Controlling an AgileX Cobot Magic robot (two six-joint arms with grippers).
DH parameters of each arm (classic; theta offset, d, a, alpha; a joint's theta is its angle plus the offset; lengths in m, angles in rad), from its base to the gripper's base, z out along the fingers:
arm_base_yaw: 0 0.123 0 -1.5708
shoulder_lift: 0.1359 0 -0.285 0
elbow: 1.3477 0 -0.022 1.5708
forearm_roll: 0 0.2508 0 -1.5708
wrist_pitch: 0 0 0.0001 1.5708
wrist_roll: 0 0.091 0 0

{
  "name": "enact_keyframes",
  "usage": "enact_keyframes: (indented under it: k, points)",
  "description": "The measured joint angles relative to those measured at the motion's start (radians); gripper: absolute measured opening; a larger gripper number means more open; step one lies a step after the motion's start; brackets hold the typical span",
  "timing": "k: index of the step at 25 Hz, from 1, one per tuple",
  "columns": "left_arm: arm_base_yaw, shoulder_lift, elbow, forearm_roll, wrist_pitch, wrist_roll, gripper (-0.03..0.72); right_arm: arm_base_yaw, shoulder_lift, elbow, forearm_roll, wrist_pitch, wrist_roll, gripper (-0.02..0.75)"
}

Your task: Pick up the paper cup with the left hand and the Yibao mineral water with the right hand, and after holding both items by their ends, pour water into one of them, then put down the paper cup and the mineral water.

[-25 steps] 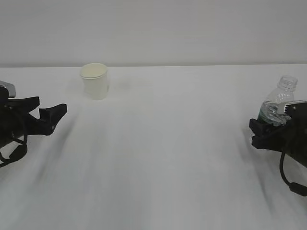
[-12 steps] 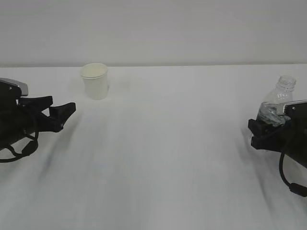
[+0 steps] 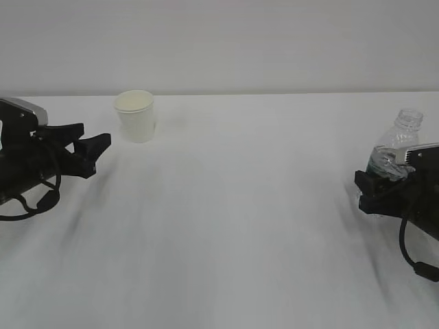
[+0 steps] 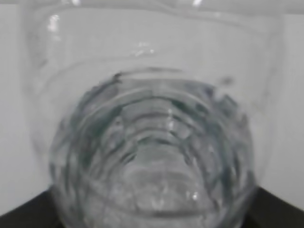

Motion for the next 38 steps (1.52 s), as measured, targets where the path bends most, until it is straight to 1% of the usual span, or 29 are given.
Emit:
enact_keyframes:
  k: [1, 3, 4, 5, 7, 15, 38]
  points:
    - [0.000, 0.002, -0.013, 0.001, 0.000, 0.001, 0.502, 0.000, 0.000, 0.000, -0.002, 0.000, 0.000, 0.447]
    - [0.000, 0.020, -0.033, 0.001, -0.002, 0.001, 0.597, 0.000, 0.000, 0.000, -0.002, 0.000, 0.000, 0.447]
    - [0.000, 0.032, -0.045, 0.001, -0.002, 0.001, 0.631, 0.000, 0.000, 0.000, -0.002, 0.000, 0.000, 0.447]
    - [0.000, 0.046, -0.057, 0.001, -0.002, 0.001, 0.656, 0.000, 0.000, 0.000, -0.004, 0.000, 0.000, 0.447]
    - [-0.001, 0.082, -0.078, 0.001, -0.002, 0.001, 0.680, 0.000, 0.000, 0.000, -0.004, 0.000, 0.000, 0.447]
    - [-0.026, 0.182, -0.176, 0.026, -0.002, -0.007, 0.690, 0.000, 0.000, 0.000, -0.006, 0.000, 0.002, 0.446]
    - [-0.028, 0.355, -0.458, 0.039, -0.002, -0.008, 0.685, 0.000, 0.000, 0.000, -0.009, 0.000, 0.002, 0.446]
